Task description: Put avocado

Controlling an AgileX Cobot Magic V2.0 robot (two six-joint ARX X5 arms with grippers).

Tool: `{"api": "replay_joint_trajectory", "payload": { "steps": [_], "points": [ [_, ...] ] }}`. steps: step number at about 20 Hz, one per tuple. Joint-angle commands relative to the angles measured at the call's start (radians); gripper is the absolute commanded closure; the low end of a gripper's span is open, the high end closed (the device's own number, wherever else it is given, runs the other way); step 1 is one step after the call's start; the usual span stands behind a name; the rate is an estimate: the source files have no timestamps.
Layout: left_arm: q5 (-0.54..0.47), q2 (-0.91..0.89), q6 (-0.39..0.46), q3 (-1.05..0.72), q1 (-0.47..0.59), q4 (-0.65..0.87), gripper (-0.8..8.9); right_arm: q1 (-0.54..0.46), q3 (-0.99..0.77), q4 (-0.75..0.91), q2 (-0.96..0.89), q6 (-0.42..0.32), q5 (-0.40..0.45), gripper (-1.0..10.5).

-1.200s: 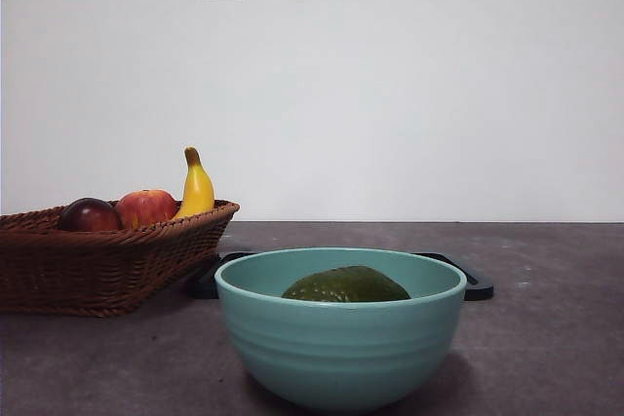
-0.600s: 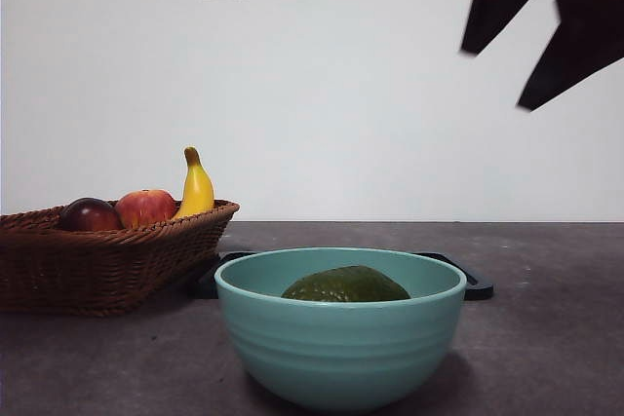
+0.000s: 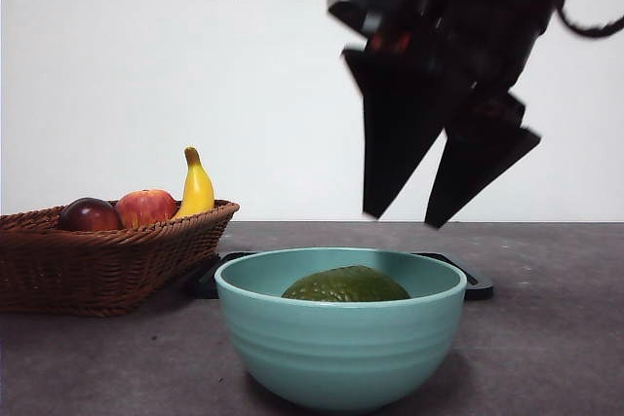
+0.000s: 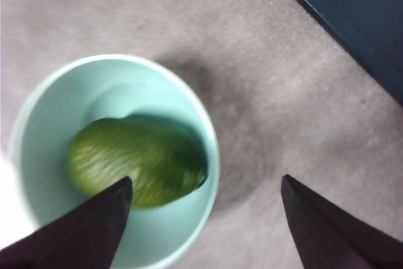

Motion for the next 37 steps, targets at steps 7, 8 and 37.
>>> {"api": "replay_joint_trajectory", "payload": {
  "steps": [7, 8, 37],
  "points": [
    [0.006, 0.005, 0.021, 0.005, -0.004, -0.006, 5.03, 0.026, 0.017, 0.087, 0.116, -0.007, 0.049, 6.8],
    [0.006, 0.005, 0.021, 0.005, -0.004, -0.006, 5.03, 0.027, 0.017, 0.09, 0.119, -0.008, 0.051, 6.8],
    [0.006, 0.005, 0.022, 0.005, -0.004, -0.005, 5.03, -0.086, 0.288, 0.032, 0.161, 0.032, 0.052, 9.3]
  ]
}}
